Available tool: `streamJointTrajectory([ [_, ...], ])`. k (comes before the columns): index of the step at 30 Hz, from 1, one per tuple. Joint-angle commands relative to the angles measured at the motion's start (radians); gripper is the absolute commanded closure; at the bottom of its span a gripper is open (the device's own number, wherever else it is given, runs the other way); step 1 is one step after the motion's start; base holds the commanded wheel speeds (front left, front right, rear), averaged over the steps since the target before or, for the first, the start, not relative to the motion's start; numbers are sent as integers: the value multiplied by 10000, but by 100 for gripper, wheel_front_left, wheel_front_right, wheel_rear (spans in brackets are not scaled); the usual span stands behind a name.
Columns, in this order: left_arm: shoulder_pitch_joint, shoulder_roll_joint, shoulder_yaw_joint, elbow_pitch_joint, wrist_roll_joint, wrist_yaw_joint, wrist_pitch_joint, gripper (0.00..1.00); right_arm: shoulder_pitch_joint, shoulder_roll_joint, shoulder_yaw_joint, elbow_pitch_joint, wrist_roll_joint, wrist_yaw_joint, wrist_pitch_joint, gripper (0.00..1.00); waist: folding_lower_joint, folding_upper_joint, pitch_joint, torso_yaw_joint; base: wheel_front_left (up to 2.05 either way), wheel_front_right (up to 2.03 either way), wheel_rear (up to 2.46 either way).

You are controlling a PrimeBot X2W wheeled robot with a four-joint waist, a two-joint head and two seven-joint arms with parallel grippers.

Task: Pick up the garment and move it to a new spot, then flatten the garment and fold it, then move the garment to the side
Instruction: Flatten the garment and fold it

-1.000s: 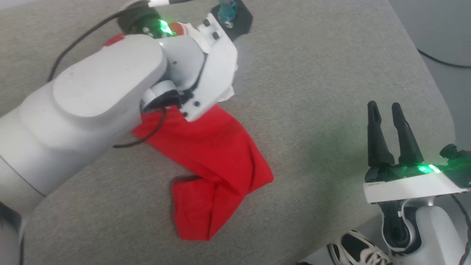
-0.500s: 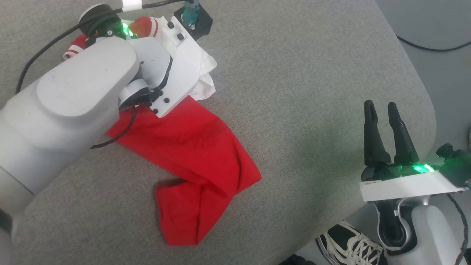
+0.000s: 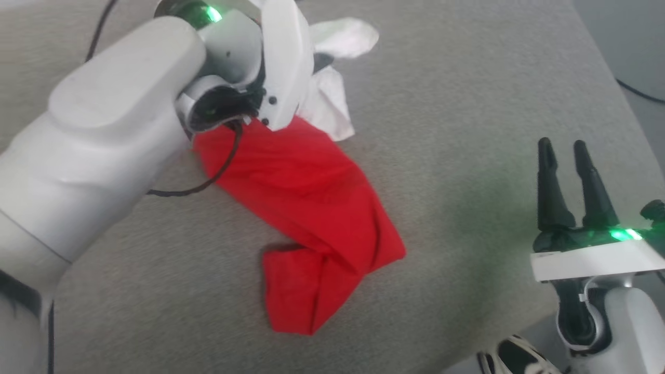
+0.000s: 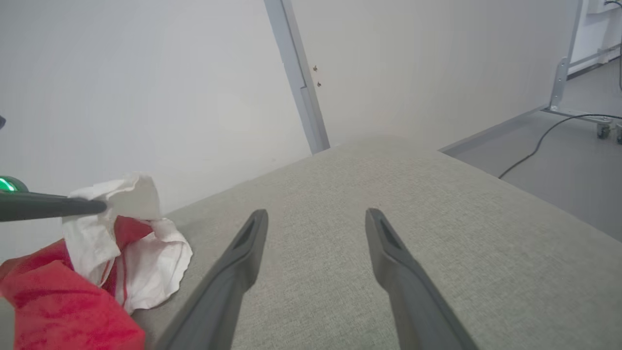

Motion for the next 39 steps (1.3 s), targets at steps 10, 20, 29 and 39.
streamJointTrajectory([
  [10, 2189, 1929, 1039, 229, -1402, 11, -2775, 100, 284, -851, -113, 33, -143, 4, 82, 0, 0, 0, -1135, 2177, 0, 0, 0],
  [20, 3930, 2988, 1392, 972, -2274, 11, -3878, 100, 554, -1246, -596, -498, -317, 4, 766, 0, 0, 0, -1196, 3031, 0, 0, 0],
  [29, 4501, 3248, 1188, 2268, -2028, 11, -4425, 100, 810, -1390, -906, -1074, -567, 4, 1502, 0, 0, 0, -1217, 3298, 0, 0, 0],
  [39, 4714, 2767, 1119, 3009, -1731, 11, -5735, 0, 788, -2053, -623, -1435, -1189, 4, 2609, 0, 0, 0, -1686, 3887, 0, 0, 0],
])
